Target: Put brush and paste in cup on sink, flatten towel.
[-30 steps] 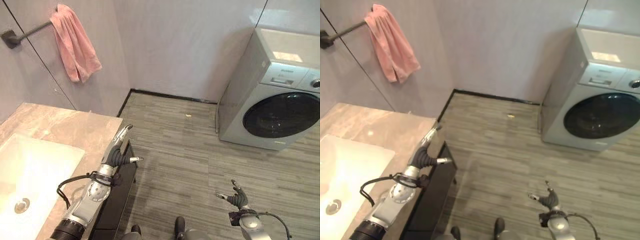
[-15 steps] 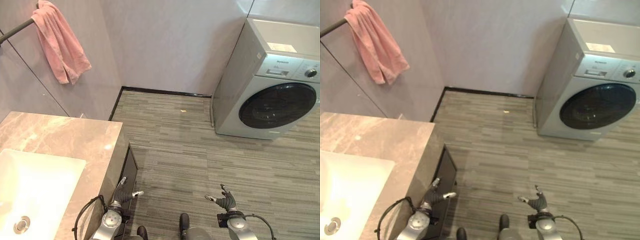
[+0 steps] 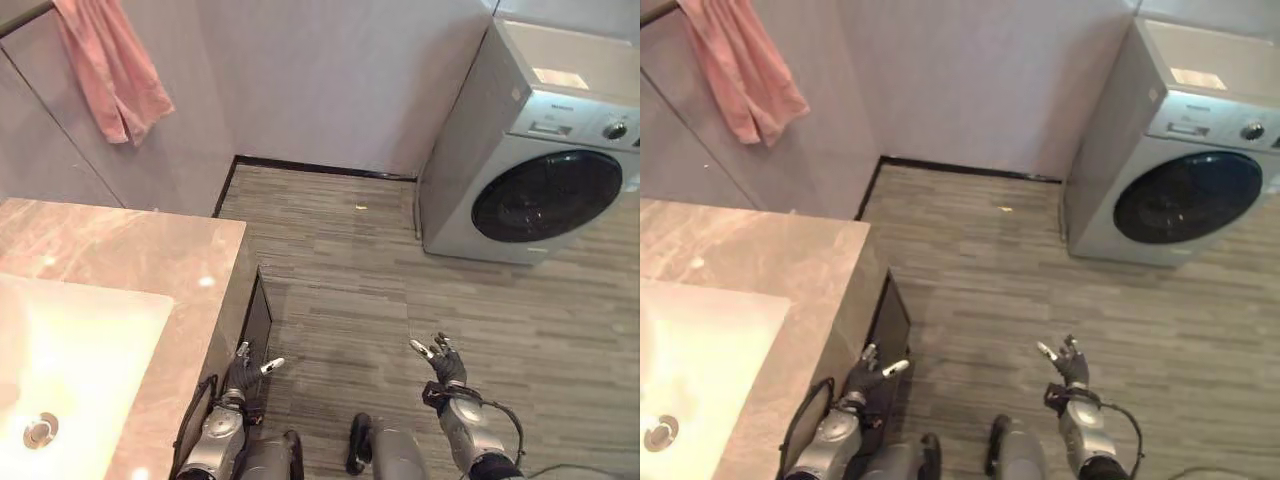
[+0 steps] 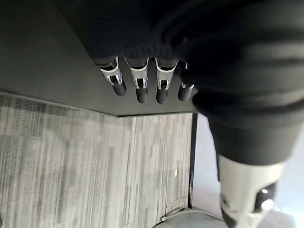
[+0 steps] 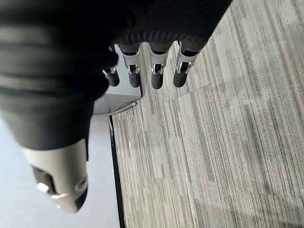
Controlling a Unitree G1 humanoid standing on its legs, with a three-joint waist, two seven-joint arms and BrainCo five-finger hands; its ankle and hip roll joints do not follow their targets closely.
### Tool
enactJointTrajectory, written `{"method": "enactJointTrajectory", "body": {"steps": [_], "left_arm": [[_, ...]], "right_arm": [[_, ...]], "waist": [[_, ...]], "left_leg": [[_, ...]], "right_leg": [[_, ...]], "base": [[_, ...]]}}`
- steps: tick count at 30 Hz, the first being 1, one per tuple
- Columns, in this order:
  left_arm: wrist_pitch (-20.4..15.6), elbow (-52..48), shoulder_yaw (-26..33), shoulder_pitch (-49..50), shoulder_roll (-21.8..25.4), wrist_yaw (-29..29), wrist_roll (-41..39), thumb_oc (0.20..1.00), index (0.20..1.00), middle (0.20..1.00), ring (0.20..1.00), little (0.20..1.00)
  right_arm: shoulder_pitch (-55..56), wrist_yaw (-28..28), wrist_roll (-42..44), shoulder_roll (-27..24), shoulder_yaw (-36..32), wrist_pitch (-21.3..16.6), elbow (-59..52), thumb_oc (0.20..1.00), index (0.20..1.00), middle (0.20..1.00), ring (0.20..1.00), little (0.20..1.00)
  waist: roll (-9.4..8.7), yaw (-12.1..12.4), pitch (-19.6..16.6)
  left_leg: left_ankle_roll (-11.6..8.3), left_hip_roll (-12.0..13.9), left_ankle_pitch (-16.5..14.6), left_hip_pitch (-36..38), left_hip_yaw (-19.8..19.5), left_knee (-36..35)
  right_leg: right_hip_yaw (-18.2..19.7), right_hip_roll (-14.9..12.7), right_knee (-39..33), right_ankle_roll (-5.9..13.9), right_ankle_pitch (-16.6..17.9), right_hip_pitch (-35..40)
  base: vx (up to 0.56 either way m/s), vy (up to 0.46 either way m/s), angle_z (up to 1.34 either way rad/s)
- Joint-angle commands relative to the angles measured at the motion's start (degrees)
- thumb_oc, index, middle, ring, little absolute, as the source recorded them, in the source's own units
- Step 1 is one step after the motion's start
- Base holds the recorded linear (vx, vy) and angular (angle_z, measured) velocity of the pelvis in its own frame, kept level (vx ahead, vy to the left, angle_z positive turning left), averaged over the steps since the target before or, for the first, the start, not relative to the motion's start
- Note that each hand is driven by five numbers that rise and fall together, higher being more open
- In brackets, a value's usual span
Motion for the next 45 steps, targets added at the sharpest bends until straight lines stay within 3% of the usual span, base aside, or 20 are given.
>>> {"method": "enactJointTrajectory", "body": {"steps": [1, 3, 4, 5, 8, 10, 14, 16, 17, 18, 20, 23, 26, 29, 33, 34, 37, 39, 42, 45], "left_arm": [[-2.92, -1.83, 4.81, -0.73, 4.91, 0.30, -5.26, 1.000, 1.000, 1.000, 1.000, 1.000], [-3.08, -2.73, 5.62, -1.29, 4.42, 0.26, -7.40, 1.000, 1.000, 1.000, 1.000, 1.000], [-3.55, -2.84, 6.29, -1.65, 5.16, 1.88, -6.15, 1.000, 1.000, 1.000, 1.000, 1.000], [-3.39, -3.18, 6.02, -1.08, 5.18, 1.02, -6.50, 1.000, 1.000, 1.000, 1.000, 1.000], [-3.32, -2.04, 5.71, -2.40, 4.98, 0.36, -8.40, 1.000, 1.000, 1.000, 1.000, 1.000], [-3.32, -2.10, 5.45, -2.74, 5.15, 0.39, -8.80, 1.000, 1.000, 1.000, 1.000, 1.000], [-3.34, -2.32, 5.32, -3.22, 5.05, 0.95, -7.88, 1.000, 1.000, 1.000, 1.000, 1.000], [-3.45, -1.56, 5.34, -3.35, 4.06, 1.57, -7.06, 1.000, 1.000, 1.000, 1.000, 1.000], [-3.45, -1.56, 5.33, -3.34, 4.05, 1.57, -7.06, 1.000, 1.000, 1.000, 1.000, 1.000], [-3.29, -1.90, 5.00, -3.52, 3.95, 1.63, -6.30, 1.000, 1.000, 1.000, 1.000, 1.000], [-3.15, -2.14, 4.83, -3.65, 3.98, 1.39, -6.20, 1.000, 1.000, 1.000, 1.000, 1.000], [-2.60, -4.75, 5.00, -2.21, 5.36, 0.38, -4.69, 1.000, 1.000, 1.000, 1.000, 1.000], [-2.06, -5.24, 5.75, -2.04, 6.55, 0.74, -3.79, 1.000, 1.000, 1.000, 1.000, 1.000], [-1.58, -6.45, 6.11, -1.47, 7.53, 0.71, -3.02, 1.000, 1.000, 1.000, 1.000, 1.000], [-1.86, -6.52, 6.67, -1.78, 8.08, 1.54, -2.21, 1.000, 1.000, 1.000, 1.000, 1.000], [-2.13, -6.01, 7.36, -1.72, 8.00, 1.66, -2.94, 1.000, 1.000, 1.000, 1.000, 1.000], [-2.40, -4.49, 7.56, -2.42, 7.90, 1.60, -3.45, 1.000, 1.000, 1.000, 1.000, 1.000], [-3.05, -4.45, 7.87, -3.01, 8.14, 1.93, -3.57, 1.000, 1.000, 1.000, 1.000, 1.000], [-2.76, -3.17, 7.43, -2.22, 7.02, 1.51, -3.17, 1.000, 1.000, 1.000, 1.000, 1.000], [-2.57, -2.01, 8.19, -1.90, 6.00, 1.21, -4.77, 1.000, 1.000, 1.000, 1.000, 1.000]], "right_arm": [[-0.87, -0.12, 0.08, -0.50, -0.87, -3.01, -3.08, 1.000, 1.000, 1.000, 1.000, 1.000], [-0.74, -0.58, -0.63, -0.68, -0.53, -2.82, -3.88, 1.000, 1.000, 1.000, 1.000, 1.000], [-0.49, -2.15, -2.68, -1.05, -0.63, -3.40, -4.24, 1.000, 1.000, 1.000, 1.000, 1.000], [-0.07, -1.16, -2.37, -0.98, 0.28, -3.04, -4.52, 1.000, 1.000, 1.000, 1.000, 1.000], [-2.10, -0.70, -1.77, -2.58, 3.15, -2.74, -3.07, 1.000, 1.000, 1.000, 1.000, 1.000], [-2.29, -0.75, -2.09, -3.07, 3.32, -2.52, -3.17, 1.000, 1.000, 1.000, 1.000, 1.000], [-2.36, -1.04, -5.08, -4.46, 3.40, -1.72, -5.03, 1.000, 1.000, 1.000, 1.000, 1.000], [-1.96, -1.36, -7.17, -5.27, 3.27, -2.12, -5.91, 1.000, 1.000, 1.000, 1.000, 1.000], [-1.94, -1.37, -7.18, -5.28, 3.27, -2.12, -5.93, 1.000, 1.000, 1.000, 1.000, 1.000], [-1.52, -1.46, -7.22, -5.64, 2.73, -2.25, -6.36, 1.000, 1.000, 1.000, 1.000, 1.000], [-1.67, -1.30, -7.29, -5.50, 2.73, -2.14, -6.28, 1.000, 1.000, 1.000, 1.000, 1.000], [-2.21, -0.23, -7.22, -2.83, 3.44, -1.65, -5.17, 1.000, 1.000, 1.000, 1.000, 1.000], [-1.74, 0.20, -6.51, -0.76, 3.18, -1.40, -5.15, 1.000, 1.000, 1.000, 1.000, 1.000], [-1.05, 0.87, -6.49, -0.04, 3.32, -0.87, -6.10, 1.000, 1.000, 1.000, 1.000, 1.000], [0.42, 1.83, -6.30, 0.14, 3.69, -1.18, -8.10, 1.000, 1.000, 1.000, 1.000, 1.000], [1.02, 2.67, -6.14, 0.02, 3.82, -1.26, -9.04, 1.000, 1.000, 1.000, 1.000, 1.000], [1.72, 2.26, -7.21, -1.06, 4.12, -1.24, -10.85, 1.000, 1.000, 1.000, 1.000, 1.000], [1.78, 1.68, -7.93, -1.56, 3.85, -1.01, -12.30, 1.000, 1.000, 1.000, 1.000, 1.000], [3.19, 3.44, -6.72, -1.75, 3.62, -1.04, -12.21, 1.000, 1.000, 1.000, 1.000, 1.000], [3.69, 2.74, -7.38, -3.28, 3.29, -1.23, -12.27, 1.000, 1.000, 1.000, 1.000, 1.000]], "waist": [[-0.62, -0.60, -0.60], [-1.53, -0.30, -0.29], [-1.76, 0.20, -0.47], [-2.42, 0.22, -0.78], [-4.99, 3.81, 1.37], [-5.55, 4.20, 1.58], [-5.20, 4.94, 1.28], [-3.48, 6.38, 0.37], [-3.55, 6.40, 0.44], [-2.49, 6.96, 0.21], [-2.50, 7.50, 0.23], [-3.40, 8.92, -1.02], [-4.35, 8.64, -0.66], [-2.42, 7.26, 0.12], [-1.53, 4.82, 0.08], [-1.96, 4.10, -0.61], [-2.93, 2.49, -1.58], [-3.31, 1.69, -2.15], [-4.48, 1.33, -3.10], [-4.96, 1.43, -3.13]], "left_leg": [[-1.03, -1.63, 3.37, 7.78, -0.12, -10.79], [-1.77, -1.42, 2.22, 8.65, 0.08, -10.29], [-2.60, -1.03, 1.45, 8.94, -0.11, -8.88], [-3.49, -0.67, 2.74, 7.72, 0.35, -5.57], [-10.56, 4.65, 16.57, -6.04, 0.41, 23.74], [-10.14, 5.15, 15.57, -8.42, 0.65, 24.86], [-9.47, 5.80, 13.87, -13.26, 3.01, 15.37], [-9.18, 6.57, 18.39, -13.69, 4.82, -6.07], [-9.18, 6.46, 18.58, -13.43, 4.90, -6.42], [-10.17, 7.12, 22.77, -13.20, 6.59, -16.43], [-10.09, 6.71, 23.52, -13.08, 5.98, -16.72], [-6.76, 4.40, 19.94, -11.57, 5.25, -11.97], [-2.50, 1.48, 14.52, -8.62, 6.64, -9.90], [-0.09, 0.35, 12.20, -3.23, 5.49, -11.05], [0.04, -0.22, 10.85, 1.25, 2.74, -13.20], [-1.47, -0.32, 10.03, 3.39, 1.57, -14.24], [-4.15, -0.41, 8.45, 6.22, -1.77, -14.32], [-5.16, -0.26, 6.94, 8.21, -3.59, -14.19], [-6.21, 0.18, 6.32, 8.74, -6.02, -8.87], [-8.57, 2.90, 10.08, 4.71, -6.44, 0.66]], "right_leg": [[-0.51, -0.90, -9.02, -0.15, 7.46, 2.83], [-3.97, -2.25, -14.36, -0.21, 8.68, 1.39], [-5.46, -1.09, -16.74, -0.86, 6.01, 3.11], [-3.98, -0.38, -18.15, -1.22, 6.77, 4.05], [-4.98, 4.89, -26.38, -8.32, 1.53, 13.24], [-5.73, 5.02, -27.46, -8.82, 0.65, 14.07], [-6.90, 5.54, -30.62, -7.62, -0.50, 17.60], [-7.36, 7.20, -33.12, -5.85, -1.46, 20.52], [-7.34, 7.11, -33.15, -5.83, -1.45, 20.61], [-7.73, 7.80, -33.25, -5.07, -2.46, 22.24], [-7.53, 8.13, -33.41, -4.99, -2.84, 23.37], [-5.91, 6.05, -26.52, -3.06, -3.86, 23.81], [-3.82, 0.96, -9.19, 1.55, 7.42, 19.52], [-2.21, -0.53, 3.56, 1.92, 12.91, 14.52], [-0.71, 0.91, -0.82, 0.35, 9.15, 8.12], [-4.60, -2.66, -14.28, -0.41, 7.90, 7.51], [1.57, -1.90, -34.09, 0.60, 10.12, 5.96], [4.85, -3.01, -35.20, 2.46, 12.91, 4.72], [6.10, -0.30, -33.33, 0.93, 11.54, 6.77], [1.76, 1.41, -34.52, -1.11, 10.10, 10.21]], "base": [[0.33, -0.147, -0.06], [0.35, -0.195, -0.15], [0.29, -0.233, -0.15], [0.27, -0.299, 0.01], [0.22, -0.339, 0.17], [0.20, -0.180, 0.05], [0.32, -0.038, 0.30], [0.43, 0.068, 0.19], [0.47, 0.111, 0.25], [0.53, 0.087, 0.19], [0.50, 0.096, -0.06], [0.51, 0.192, -0.38], [0.37, 0.248, -0.42], [0.39, 0.265, 0.25], [0.47, 0.087, 0.29], [0.46, -0.119, 0.36], [0.58, -0.180, 0.79], [0.55, -0.162, 1.01], [0.40, -0.164, 0.97], [0.32, -0.269, 0.56]]}}
